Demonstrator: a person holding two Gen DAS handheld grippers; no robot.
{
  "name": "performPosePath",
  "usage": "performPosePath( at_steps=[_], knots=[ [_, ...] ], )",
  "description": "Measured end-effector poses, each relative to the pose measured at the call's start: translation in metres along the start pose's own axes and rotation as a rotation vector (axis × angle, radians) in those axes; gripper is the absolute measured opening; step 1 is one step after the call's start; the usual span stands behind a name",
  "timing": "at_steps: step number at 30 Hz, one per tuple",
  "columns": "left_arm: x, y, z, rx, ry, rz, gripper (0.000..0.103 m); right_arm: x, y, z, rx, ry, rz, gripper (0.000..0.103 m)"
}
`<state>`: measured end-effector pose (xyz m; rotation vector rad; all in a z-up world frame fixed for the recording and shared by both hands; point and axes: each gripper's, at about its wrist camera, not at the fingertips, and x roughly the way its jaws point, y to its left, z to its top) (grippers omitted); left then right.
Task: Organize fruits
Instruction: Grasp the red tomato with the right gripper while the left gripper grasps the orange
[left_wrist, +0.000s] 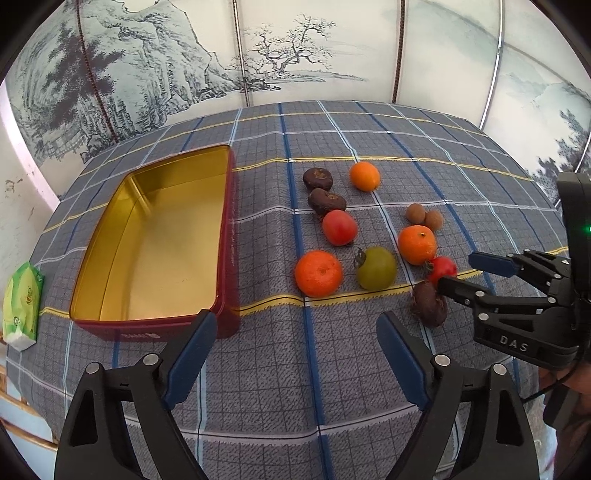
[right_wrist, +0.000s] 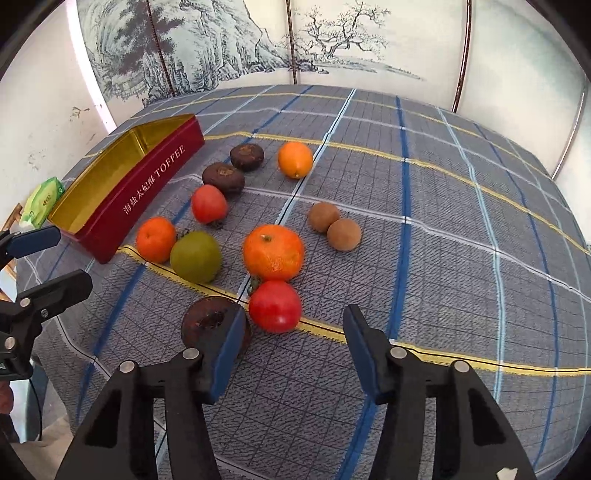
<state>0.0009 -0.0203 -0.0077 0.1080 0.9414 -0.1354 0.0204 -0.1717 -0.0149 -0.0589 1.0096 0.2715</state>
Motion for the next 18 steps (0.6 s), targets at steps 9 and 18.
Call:
performPosePath(
  at_steps=[9,18],
  knots=[
    [0.010,-0.006,0.003,0.016,0.023,-0.011,0.086,0.013,0.000,0.004,0.000,0.010,0.035,0.036],
    [0.020,-0.007,0.011,0.010,0.051,-0.047,0.080,0.017,-0.011,0.002,0.048,-0.009,0.052,0.029]
  ],
)
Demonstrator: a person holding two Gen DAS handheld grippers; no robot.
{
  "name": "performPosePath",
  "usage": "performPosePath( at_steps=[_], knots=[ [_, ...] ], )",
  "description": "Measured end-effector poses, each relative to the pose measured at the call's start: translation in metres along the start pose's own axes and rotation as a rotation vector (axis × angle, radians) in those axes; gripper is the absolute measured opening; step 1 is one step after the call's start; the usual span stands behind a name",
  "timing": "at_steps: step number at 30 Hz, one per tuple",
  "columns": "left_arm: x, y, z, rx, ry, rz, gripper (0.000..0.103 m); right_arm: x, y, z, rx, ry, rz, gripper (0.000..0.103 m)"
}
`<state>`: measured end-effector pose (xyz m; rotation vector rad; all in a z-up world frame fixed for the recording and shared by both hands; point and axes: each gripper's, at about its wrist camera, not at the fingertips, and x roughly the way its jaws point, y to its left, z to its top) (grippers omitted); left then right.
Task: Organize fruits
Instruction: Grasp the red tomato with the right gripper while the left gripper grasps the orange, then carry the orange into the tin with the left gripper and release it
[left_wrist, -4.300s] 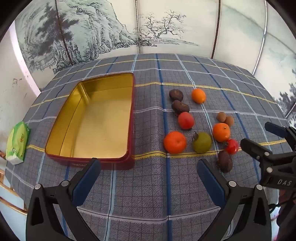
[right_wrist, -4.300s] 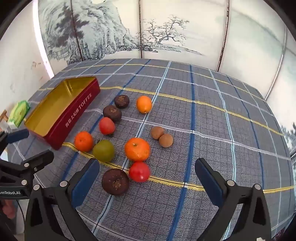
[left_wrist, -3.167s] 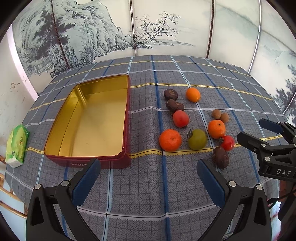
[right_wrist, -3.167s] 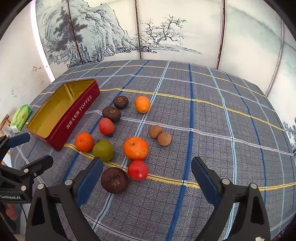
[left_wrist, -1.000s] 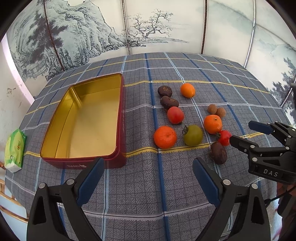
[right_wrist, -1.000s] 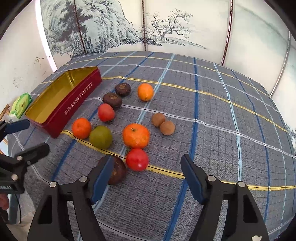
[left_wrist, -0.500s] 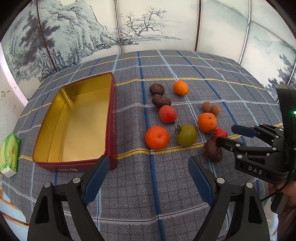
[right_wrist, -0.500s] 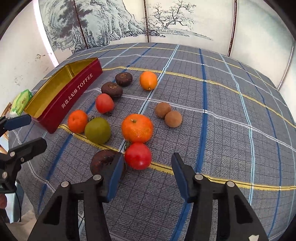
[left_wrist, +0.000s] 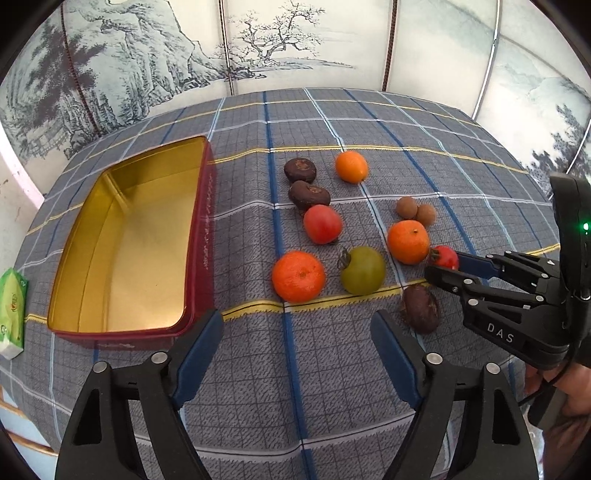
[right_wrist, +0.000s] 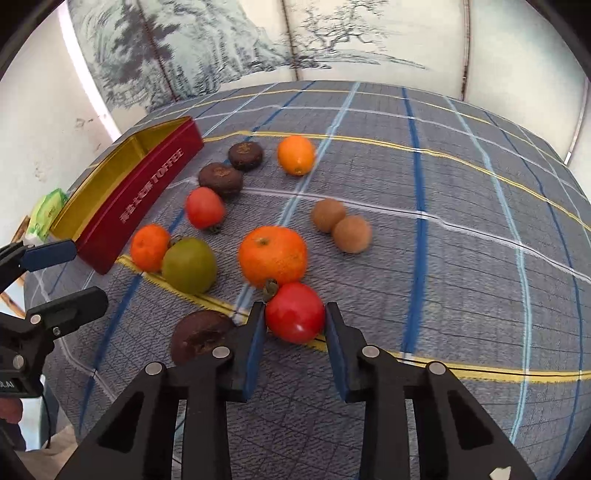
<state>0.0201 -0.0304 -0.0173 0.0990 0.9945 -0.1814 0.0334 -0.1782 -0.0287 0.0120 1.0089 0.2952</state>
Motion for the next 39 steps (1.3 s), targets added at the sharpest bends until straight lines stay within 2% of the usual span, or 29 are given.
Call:
performPosePath(
  at_steps=[4,10,19,22,26,39],
  knots=[
    [0.003,0.002,0.008,-0.018,0.021,-0.041,0.068,-0.004,-0.019,-0.002,0.043,-0.010,-0.028,0.029],
    [0.008,0.004,0.026,-0.015,0.028,-0.060,0.059,-0.009,-0.040,-0.005,0.085,-0.031,-0.049,0.029],
    [0.036,0.016,0.046,-0.100,0.161,-0.133,0.047,-0.010,-0.047,-0.006,0.104,-0.045,-0.046,0.029],
    [0.042,0.017,0.051,-0.114,0.183,-0.130,0.045,-0.010,-0.048,-0.006,0.106,-0.046,-0.041,0.030],
    [0.050,0.021,0.053,-0.137,0.218,-0.113,0.037,-0.011,-0.050,-0.008,0.112,-0.050,-0.034,0.030],
    [0.060,0.017,0.055,-0.119,0.237,-0.085,0.036,-0.011,-0.050,-0.008,0.113,-0.050,-0.033,0.030]
  ],
)
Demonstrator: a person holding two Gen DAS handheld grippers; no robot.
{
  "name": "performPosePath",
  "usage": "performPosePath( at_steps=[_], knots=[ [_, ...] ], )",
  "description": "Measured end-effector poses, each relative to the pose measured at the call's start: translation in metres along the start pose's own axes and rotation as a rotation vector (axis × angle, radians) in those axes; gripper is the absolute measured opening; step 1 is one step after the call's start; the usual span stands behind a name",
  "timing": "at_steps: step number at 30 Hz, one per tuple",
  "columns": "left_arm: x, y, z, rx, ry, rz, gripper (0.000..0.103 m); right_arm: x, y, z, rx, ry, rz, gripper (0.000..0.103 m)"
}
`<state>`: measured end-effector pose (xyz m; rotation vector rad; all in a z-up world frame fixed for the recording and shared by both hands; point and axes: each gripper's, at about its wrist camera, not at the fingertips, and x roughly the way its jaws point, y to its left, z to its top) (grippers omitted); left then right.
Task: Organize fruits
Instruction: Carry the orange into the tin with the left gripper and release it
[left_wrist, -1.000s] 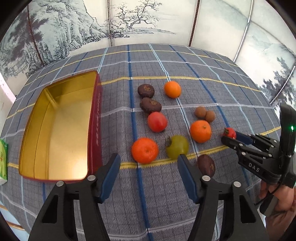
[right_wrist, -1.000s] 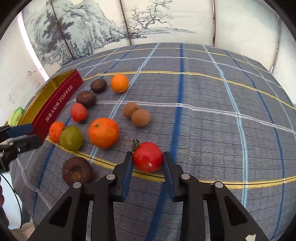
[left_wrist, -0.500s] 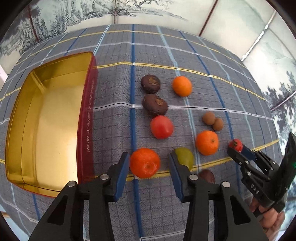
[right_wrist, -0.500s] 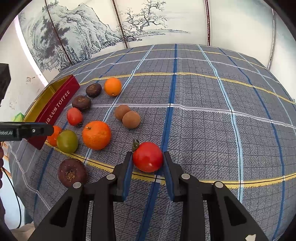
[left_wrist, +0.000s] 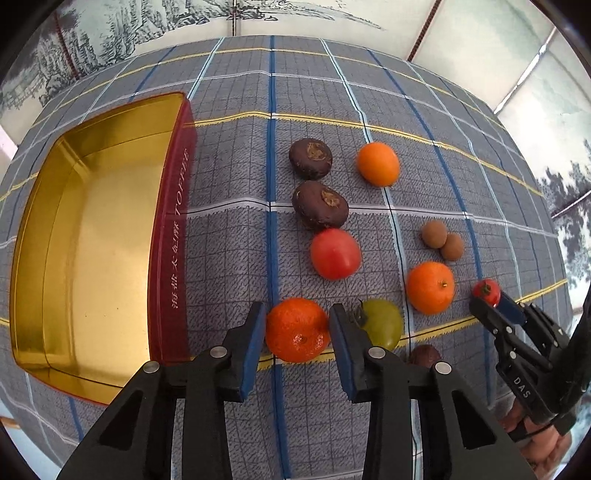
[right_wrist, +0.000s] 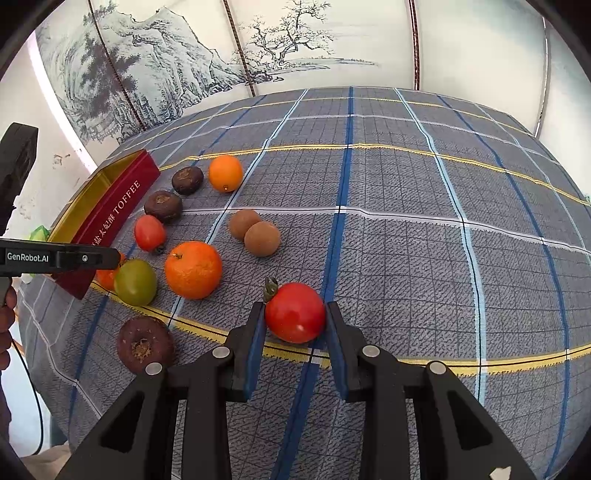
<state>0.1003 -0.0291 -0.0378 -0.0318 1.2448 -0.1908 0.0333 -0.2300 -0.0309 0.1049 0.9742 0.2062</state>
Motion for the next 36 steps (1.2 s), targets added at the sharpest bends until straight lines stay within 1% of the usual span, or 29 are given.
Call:
performPosePath(
  at_steps=[3,12,14,17,21,24,29,32,36],
  knots=[
    [0.001,-0.001,0.001,-0.004,-0.004,0.004,0.038,0.000,0.000,-0.001,-0.002,-0.001,-0.002,0.030],
    [0.009,-0.001,0.002,-0.009,0.003,-0.017,0.040,0.000,0.001,-0.002,-0.005,0.002,-0.005,0.030],
    [0.011,-0.001,0.001,-0.009,0.008,-0.029,0.039,0.000,0.001,-0.002,-0.005,0.002,-0.005,0.030],
    [0.010,-0.002,0.001,-0.005,0.001,-0.025,0.038,0.000,0.001,-0.001,-0.006,0.003,-0.005,0.030],
    [-0.002,-0.002,0.001,0.006,-0.028,-0.030,0.038,0.000,0.002,-0.002,-0.008,0.004,-0.010,0.030],
    [-0.020,0.004,0.003,0.003,-0.066,-0.044,0.038,0.001,0.002,-0.002,-0.011,0.008,-0.013,0.030],
    [-0.057,0.029,0.010,-0.016,-0.147,-0.021,0.038,0.001,0.003,-0.002,-0.014,0.012,-0.019,0.030],
    [-0.074,0.055,0.014,-0.037,-0.191,0.033,0.038,0.003,0.005,0.000,-0.017,0.017,-0.025,0.030],
    [-0.083,0.101,0.019,-0.100,-0.207,0.107,0.038,0.005,0.007,0.003,-0.017,0.023,-0.032,0.030]
  ],
)
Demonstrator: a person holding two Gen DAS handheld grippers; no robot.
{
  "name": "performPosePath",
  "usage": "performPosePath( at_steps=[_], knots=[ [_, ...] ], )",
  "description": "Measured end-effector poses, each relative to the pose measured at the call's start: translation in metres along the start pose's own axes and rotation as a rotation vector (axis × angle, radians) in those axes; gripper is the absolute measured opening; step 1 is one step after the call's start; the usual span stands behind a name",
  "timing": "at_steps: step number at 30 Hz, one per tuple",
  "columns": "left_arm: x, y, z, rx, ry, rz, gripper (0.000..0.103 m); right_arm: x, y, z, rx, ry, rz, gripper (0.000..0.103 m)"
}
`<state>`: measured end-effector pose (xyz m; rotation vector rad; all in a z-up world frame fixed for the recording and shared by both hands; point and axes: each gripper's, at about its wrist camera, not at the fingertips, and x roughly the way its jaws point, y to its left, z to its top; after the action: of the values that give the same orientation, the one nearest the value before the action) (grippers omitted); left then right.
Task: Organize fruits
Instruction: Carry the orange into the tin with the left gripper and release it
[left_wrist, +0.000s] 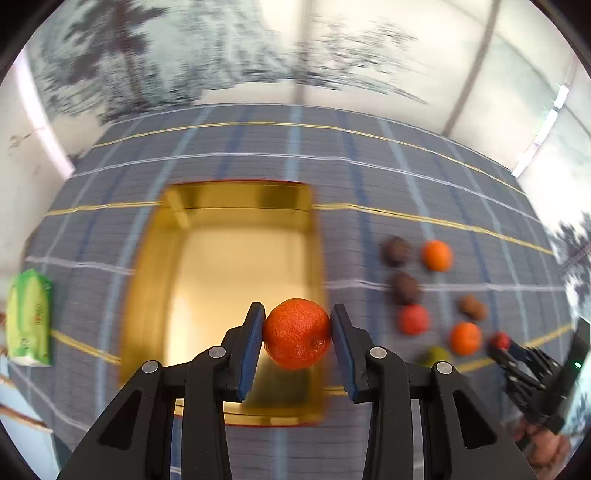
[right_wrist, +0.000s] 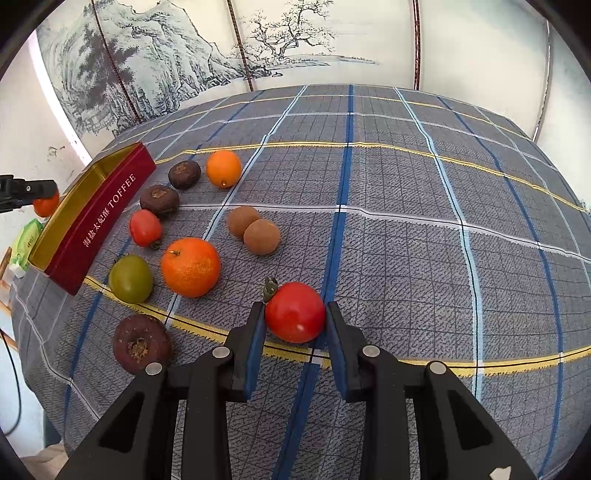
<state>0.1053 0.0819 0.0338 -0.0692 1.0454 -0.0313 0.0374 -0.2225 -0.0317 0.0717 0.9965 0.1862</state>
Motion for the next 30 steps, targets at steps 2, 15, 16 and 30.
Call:
performPosePath(
  at_steps=[2,15,16,30],
  knots=[
    [0.005,0.021,0.000,-0.030,0.013,0.030,0.038,0.000,0.001,0.000,-0.002,0.003,-0.007,0.030],
    [0.055,0.077,-0.029,-0.100,0.150,0.109,0.038,0.002,0.005,0.004,-0.003,0.021,-0.029,0.030],
    [0.056,0.076,-0.031,-0.097,0.153,0.110,0.038,0.002,0.005,0.004,-0.002,0.022,-0.029,0.030],
    [0.060,0.068,-0.038,-0.068,0.147,0.122,0.039,-0.003,0.000,0.009,0.022,0.014,-0.051,0.030]
  ],
)
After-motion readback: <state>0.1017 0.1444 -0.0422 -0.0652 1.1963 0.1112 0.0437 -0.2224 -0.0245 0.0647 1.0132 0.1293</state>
